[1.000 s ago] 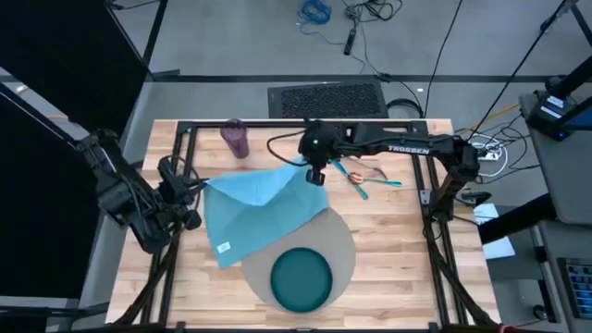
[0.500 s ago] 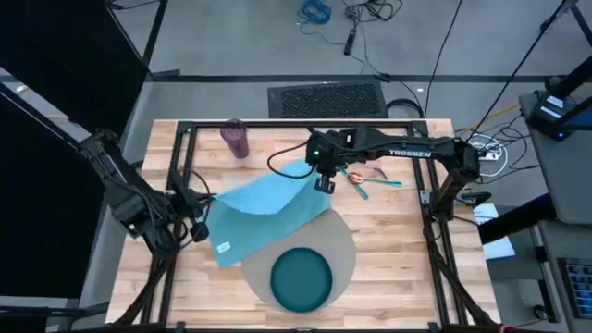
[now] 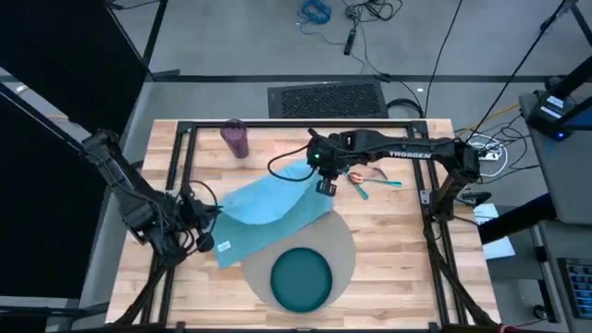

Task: Set table place
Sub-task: Fold the blue table napkin

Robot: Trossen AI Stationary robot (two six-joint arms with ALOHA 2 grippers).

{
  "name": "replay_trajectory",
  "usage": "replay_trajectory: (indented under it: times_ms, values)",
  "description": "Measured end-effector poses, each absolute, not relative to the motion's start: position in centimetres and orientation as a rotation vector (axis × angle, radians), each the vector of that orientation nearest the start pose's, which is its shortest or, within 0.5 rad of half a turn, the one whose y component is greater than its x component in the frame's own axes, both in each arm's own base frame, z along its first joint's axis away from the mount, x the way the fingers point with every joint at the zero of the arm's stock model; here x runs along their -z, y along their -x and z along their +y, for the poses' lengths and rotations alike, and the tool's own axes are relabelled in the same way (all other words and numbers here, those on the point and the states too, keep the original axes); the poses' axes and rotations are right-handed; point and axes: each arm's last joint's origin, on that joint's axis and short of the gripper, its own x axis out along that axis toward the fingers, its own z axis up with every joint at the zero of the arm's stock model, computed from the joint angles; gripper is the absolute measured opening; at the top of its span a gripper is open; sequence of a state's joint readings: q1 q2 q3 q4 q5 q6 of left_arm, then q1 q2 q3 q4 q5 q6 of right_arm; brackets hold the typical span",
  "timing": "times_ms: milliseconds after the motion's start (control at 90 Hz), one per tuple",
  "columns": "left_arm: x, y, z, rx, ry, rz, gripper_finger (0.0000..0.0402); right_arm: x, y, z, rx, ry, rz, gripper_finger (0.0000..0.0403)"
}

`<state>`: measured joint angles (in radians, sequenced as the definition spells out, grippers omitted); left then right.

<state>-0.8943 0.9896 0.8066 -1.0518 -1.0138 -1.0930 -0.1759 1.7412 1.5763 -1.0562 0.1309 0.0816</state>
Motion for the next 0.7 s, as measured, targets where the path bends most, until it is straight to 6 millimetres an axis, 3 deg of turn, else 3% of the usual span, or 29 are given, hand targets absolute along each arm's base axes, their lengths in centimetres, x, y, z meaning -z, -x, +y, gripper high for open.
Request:
replay_trajectory:
  times_ms: [289, 700]
  values:
    - [-25.4, -11.9, -11.4, -0.397, 0.061, 0.598, 0.0000, -26.7, -33.9, -5.4, 0.289, -0.115, 1.292, 0.0000]
    - [-24.1, -12.1, -12.4, -0.327, 0.139, 0.825, 0.0000, -26.2, -33.8, -4.3, 0.273, -0.128, 1.317, 0.0000]
